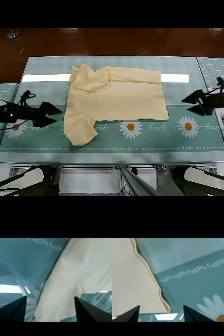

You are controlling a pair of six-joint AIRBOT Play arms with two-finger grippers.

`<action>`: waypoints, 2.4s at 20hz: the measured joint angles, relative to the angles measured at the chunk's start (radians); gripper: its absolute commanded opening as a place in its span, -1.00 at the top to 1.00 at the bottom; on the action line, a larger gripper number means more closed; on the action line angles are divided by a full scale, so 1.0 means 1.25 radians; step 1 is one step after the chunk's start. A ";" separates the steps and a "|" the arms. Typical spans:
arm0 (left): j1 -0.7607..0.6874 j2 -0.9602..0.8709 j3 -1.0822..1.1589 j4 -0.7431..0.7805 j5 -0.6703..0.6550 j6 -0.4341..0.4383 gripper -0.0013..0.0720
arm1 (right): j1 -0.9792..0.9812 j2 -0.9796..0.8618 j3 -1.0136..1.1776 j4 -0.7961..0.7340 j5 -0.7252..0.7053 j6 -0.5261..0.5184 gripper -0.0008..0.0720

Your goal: Fold the shirts.

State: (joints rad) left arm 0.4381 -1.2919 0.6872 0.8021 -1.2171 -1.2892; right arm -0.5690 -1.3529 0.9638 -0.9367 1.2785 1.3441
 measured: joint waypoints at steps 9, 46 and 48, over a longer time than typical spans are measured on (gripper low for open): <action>-0.075 0.016 -0.142 -0.084 0.093 0.076 0.90 | -0.010 0.039 -0.159 0.049 -0.027 -0.050 -0.73; -0.151 0.273 1.113 0.109 -0.032 -0.017 0.90 | 0.291 0.287 0.951 -0.038 0.037 0.081 0.90; -0.151 0.332 1.132 0.166 -0.035 -0.020 0.90 | 0.291 0.355 0.958 -0.082 0.065 0.086 0.90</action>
State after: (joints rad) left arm 0.2489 -0.8772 2.1025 1.0100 -1.2610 -1.3144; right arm -0.2054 -0.9092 2.1616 -1.0389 1.3594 1.4521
